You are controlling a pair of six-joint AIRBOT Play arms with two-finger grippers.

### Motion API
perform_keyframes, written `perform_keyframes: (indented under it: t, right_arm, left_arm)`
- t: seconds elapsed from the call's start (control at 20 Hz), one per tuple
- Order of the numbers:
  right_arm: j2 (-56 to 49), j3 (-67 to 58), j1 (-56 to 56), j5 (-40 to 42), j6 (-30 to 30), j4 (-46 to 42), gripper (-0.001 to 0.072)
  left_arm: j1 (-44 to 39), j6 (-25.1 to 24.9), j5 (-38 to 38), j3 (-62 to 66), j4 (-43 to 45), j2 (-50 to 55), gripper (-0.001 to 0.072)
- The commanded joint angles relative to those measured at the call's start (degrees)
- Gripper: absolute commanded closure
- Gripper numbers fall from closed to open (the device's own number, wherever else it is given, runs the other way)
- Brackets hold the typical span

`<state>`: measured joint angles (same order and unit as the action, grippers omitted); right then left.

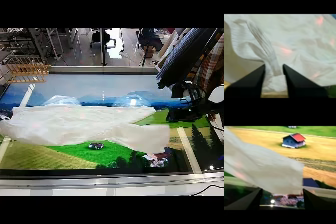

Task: Fold the clothes and pants, and hang the long-sleeved shirts on hangers.

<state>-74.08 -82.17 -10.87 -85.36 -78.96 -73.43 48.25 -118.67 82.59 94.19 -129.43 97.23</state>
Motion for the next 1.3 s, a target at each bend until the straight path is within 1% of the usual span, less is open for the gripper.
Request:
perform_keyframes:
  t: [0.0,0.1,0.2,0.25,0.35,0.4,0.5,0.6,0.7,0.75,0.8,1.0,1.15,1.25]
  right_arm:
    - [-10.49,1.68,-7.52,1.88,2.19,10.03,0.0154]
    - [-10.51,8.11,-10.14,0.44,5.62,10.03,0.0261]
    - [-8.41,15.69,-12.5,0.79,8.2,10.03,0.0267]
    - [-7.15,19.45,-13.66,1.42,9.53,10.03,0.0264]
    - [-5.57,24.72,-15.23,4.52,10.75,10.23,0.0201]
    - [-5.6,26.1,-15.34,6.75,10.86,10.25,0.0188]
    - [-5.68,27.08,-15.32,12.09,10.95,10.88,0.0187]
    - [-5.7,27.06,-15.34,16.17,10.95,11.32,0.0184]
    - [-5.75,27.06,-15.32,18.53,10.95,11.3,0.0139]
    - [-5.75,27.06,-15.34,19.12,11.17,11.28,0.0139]
    - [-5.73,27.06,-15.34,19.47,11.85,11.15,0.0139]
    - [-5.73,27.06,-15.32,19.39,12.66,8.72,0.0139]
    - [-5.73,27.06,-15.32,22.58,12.7,8.7,0.0139]
    - [-5.75,27.06,-15.32,24.79,12.83,8.7,0.0139]
  left_arm:
    - [-1.46,4.17,5.79,-0.52,5.05,4.02,0.0185]
    - [-0.22,7.87,6.86,-0.52,9.75,4.15,0.019]
    - [1.84,11.98,8.48,-0.52,14.29,3.69,0.019]
    - [3.17,12.22,10.25,-0.57,14.51,3.54,0.019]
    - [5.4,12.2,12.83,-1.9,13.22,2.64,0.019]
    - [6.23,12.13,12.59,-3.67,11.56,1.64,0.0189]
    - [7.41,10.91,11.21,-7.65,8.2,-0.57,0.0189]
    - [8.04,10.67,8.5,-10.67,7.89,-2.51,0.0188]
    - [8.57,10.23,5.88,-12.41,7.98,-3.48,0.0156]
    - [8.7,10.23,5.27,-12.7,8.11,-3.41,0.0147]
    - [8.83,10.23,4.98,-12.74,8.33,-3.37,0.0111]
    - [11.04,10.56,4.44,-11.34,9.09,-4.0,0.0111]
    - [10.8,13.75,7.52,-12.22,15.93,-4.44,0.0111]
    - [10.78,15.02,4.52,-14.88,13.77,-4.48,0.0111]
